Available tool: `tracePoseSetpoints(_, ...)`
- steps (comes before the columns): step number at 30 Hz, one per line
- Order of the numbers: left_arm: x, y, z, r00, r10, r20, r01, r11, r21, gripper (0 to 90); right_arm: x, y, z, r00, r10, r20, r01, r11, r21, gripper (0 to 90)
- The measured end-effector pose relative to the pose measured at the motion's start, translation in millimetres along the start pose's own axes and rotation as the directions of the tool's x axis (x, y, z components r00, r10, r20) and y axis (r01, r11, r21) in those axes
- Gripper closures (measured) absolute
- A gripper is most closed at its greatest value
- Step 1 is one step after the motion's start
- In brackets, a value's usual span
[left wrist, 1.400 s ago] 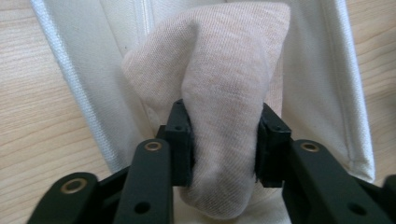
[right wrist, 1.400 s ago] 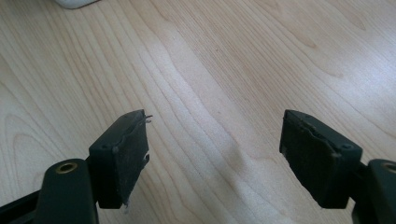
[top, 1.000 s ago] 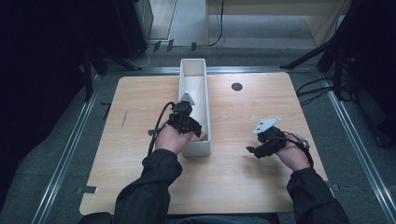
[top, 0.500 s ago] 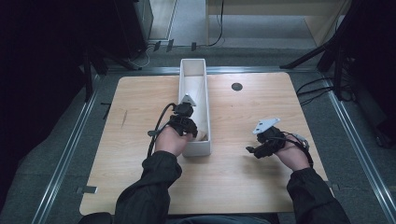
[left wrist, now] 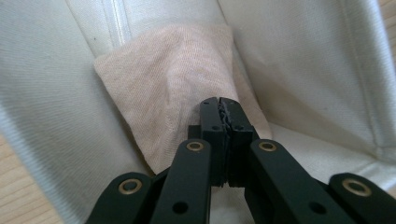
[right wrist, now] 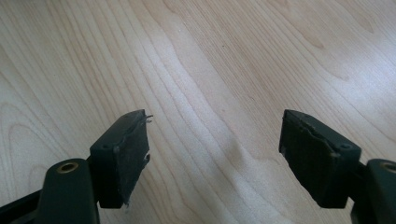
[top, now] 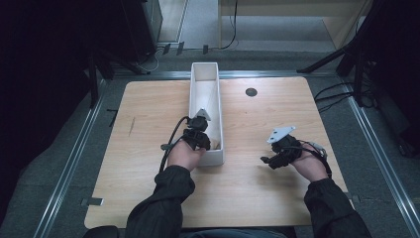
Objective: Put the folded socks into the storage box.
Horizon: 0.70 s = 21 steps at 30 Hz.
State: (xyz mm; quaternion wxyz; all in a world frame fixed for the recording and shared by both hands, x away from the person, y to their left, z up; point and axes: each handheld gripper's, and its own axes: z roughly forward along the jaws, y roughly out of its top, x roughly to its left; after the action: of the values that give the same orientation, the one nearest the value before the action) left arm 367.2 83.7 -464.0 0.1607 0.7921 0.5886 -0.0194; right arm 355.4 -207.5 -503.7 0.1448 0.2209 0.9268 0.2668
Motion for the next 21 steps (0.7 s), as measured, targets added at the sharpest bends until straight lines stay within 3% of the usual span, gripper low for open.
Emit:
tracePoseSetpoints(12,-5.6,-0.8,2.7,0.9976,0.038,-0.057,-0.038,0.9992,0.008,85.9,1.5,1.3,1.4,0.9999,-0.013,-0.005,0.013,1.000,0.007,24.3)
tracePoseSetpoints(16,-5.8,-1.5,1.7,0.9989,0.036,-0.029,-0.036,0.9994,0.002,80.1,0.8,1.1,1.0,0.9999,-0.013,0.001,0.013,1.000,0.003,24.3)
tracePoseSetpoints(17,-5.1,-1.8,1.2,0.9997,0.024,-0.009,-0.024,0.9997,-0.004,74.3,0.8,0.9,0.8,0.9999,-0.010,-0.002,0.010,1.000,0.005,24.3)
tracePoseSetpoints(21,-3.2,-1.3,-2.5,0.9989,0.005,0.047,-0.004,1.0000,-0.007,67.1,0.4,0.8,1.2,1.0000,-0.009,0.001,0.009,1.000,0.006,24.3)
